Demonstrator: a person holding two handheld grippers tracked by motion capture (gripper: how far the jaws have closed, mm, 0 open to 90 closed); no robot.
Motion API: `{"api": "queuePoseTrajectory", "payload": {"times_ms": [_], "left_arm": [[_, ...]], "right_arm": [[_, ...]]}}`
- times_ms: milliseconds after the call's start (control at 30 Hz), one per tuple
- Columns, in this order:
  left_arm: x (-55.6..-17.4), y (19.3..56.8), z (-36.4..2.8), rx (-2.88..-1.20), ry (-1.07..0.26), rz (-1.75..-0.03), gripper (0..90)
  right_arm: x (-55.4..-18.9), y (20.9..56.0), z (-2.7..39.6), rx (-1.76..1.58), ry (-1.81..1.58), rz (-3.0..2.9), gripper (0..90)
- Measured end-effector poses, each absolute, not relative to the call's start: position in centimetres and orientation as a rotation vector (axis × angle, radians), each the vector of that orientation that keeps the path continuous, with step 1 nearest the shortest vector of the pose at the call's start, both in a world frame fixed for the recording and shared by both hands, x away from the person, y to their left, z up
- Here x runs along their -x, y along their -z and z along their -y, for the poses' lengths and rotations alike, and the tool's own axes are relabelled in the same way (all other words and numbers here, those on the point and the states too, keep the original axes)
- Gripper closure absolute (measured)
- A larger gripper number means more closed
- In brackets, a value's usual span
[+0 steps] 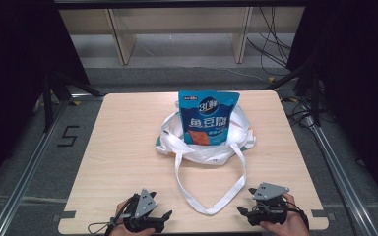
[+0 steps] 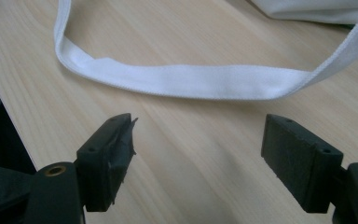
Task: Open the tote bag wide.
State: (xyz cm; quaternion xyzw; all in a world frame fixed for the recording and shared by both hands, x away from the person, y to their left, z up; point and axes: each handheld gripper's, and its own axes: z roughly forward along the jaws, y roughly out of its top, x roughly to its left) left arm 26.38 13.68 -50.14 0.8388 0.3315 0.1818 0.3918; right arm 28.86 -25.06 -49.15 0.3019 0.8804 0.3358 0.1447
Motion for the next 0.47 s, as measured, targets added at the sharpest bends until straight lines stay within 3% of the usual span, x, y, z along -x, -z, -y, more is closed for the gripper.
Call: {"api": "queuePoseTrajectory", "payload": {"times_ms": [467], "left_arm": [[-26.94,49.78,-14.40,-2.128,-0.476,-0.861,20.4]], "right_arm": [[-29.16,49.23,25.46,-0.866,-0.947,-2.534,26.2]]}}
